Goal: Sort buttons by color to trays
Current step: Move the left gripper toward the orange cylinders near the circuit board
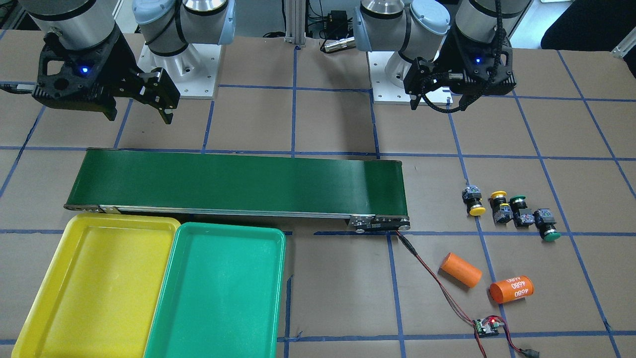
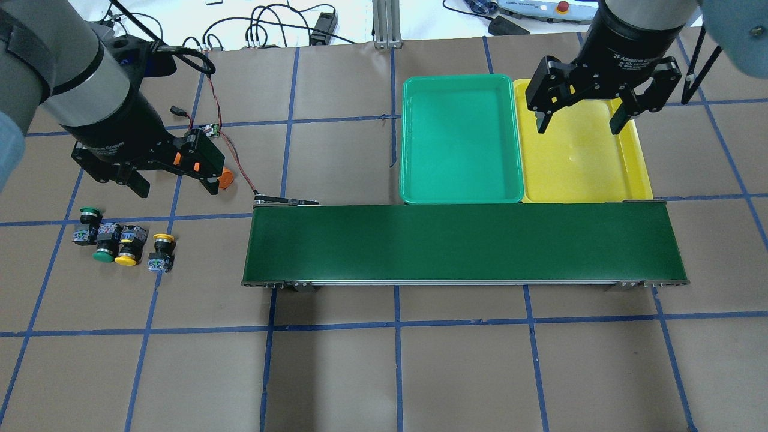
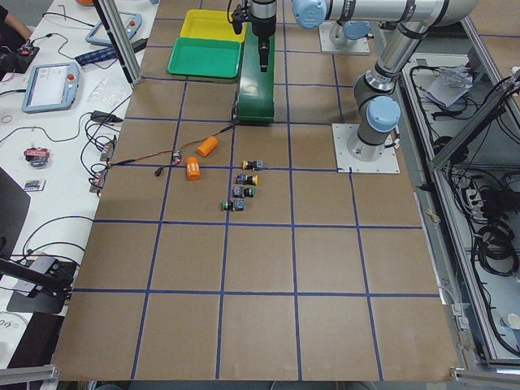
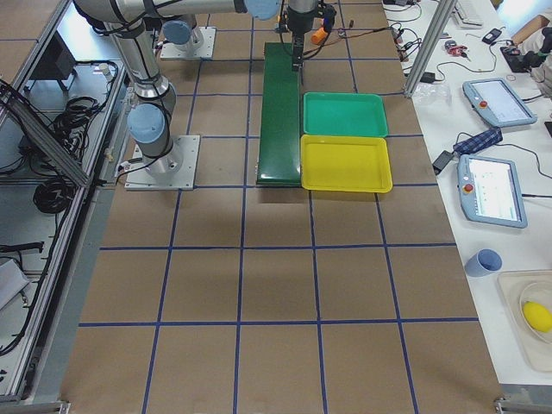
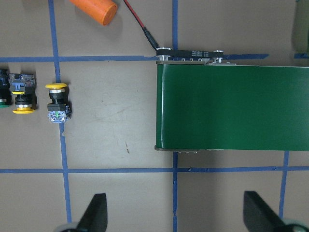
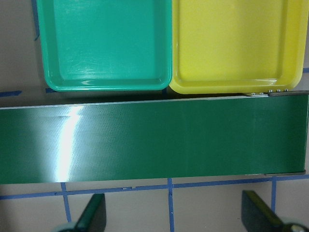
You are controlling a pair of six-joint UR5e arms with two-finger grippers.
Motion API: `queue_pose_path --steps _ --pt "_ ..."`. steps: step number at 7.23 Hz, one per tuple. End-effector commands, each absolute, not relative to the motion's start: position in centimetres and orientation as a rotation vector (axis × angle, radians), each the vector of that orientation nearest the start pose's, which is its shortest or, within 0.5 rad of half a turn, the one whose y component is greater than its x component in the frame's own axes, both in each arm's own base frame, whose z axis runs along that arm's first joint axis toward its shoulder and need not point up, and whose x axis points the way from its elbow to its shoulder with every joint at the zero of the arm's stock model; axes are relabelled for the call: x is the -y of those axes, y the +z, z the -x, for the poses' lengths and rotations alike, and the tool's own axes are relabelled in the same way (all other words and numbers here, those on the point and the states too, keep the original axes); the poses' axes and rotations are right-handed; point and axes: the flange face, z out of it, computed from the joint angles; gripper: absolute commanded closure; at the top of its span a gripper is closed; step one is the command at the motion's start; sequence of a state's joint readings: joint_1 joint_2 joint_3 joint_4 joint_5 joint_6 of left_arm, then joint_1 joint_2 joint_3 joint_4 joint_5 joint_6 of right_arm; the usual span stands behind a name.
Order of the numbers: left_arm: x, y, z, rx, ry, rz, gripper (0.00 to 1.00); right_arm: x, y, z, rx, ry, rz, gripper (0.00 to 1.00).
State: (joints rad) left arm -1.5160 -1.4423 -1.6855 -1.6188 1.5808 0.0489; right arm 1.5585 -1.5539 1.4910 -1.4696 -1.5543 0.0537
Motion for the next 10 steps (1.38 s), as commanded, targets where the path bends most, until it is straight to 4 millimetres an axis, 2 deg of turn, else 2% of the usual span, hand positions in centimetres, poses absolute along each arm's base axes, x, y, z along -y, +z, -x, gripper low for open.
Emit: queue_pose_path --steps 1,3,5,7,8,10 --pt "44.1 48.7 10.7 -3.126 0.052 0.007 0.0 49.6 50.9 -12.9 -3.123 0.06 -0.104 0.0" --pt "44.4 48.9 10.3 -3.135 0.027 0.024 0.0 49.6 50.9 -12.9 -3.125 0.06 -0.104 0.0" --pt "45.3 48.6 7.5 -3.13 0.026 0.117 0.0 49.6 50.9 -12.9 -3.123 0.06 -0.104 0.0" --pt "47.7 46.7 3.8 -3.128 0.035 0.232 0.0 49.6 50.9 -12.9 -3.125 0.06 -0.101 0.0" --pt "49.3 46.5 2.0 -3.103 -0.06 0.241 0.0 49.6 50.9 -12.9 -3.123 0.06 -0.101 0.0" --pt "52.2 43.6 -4.7 -3.117 0.002 0.211 0.0 49.6 50.9 -12.9 -3.123 0.06 -0.101 0.0"
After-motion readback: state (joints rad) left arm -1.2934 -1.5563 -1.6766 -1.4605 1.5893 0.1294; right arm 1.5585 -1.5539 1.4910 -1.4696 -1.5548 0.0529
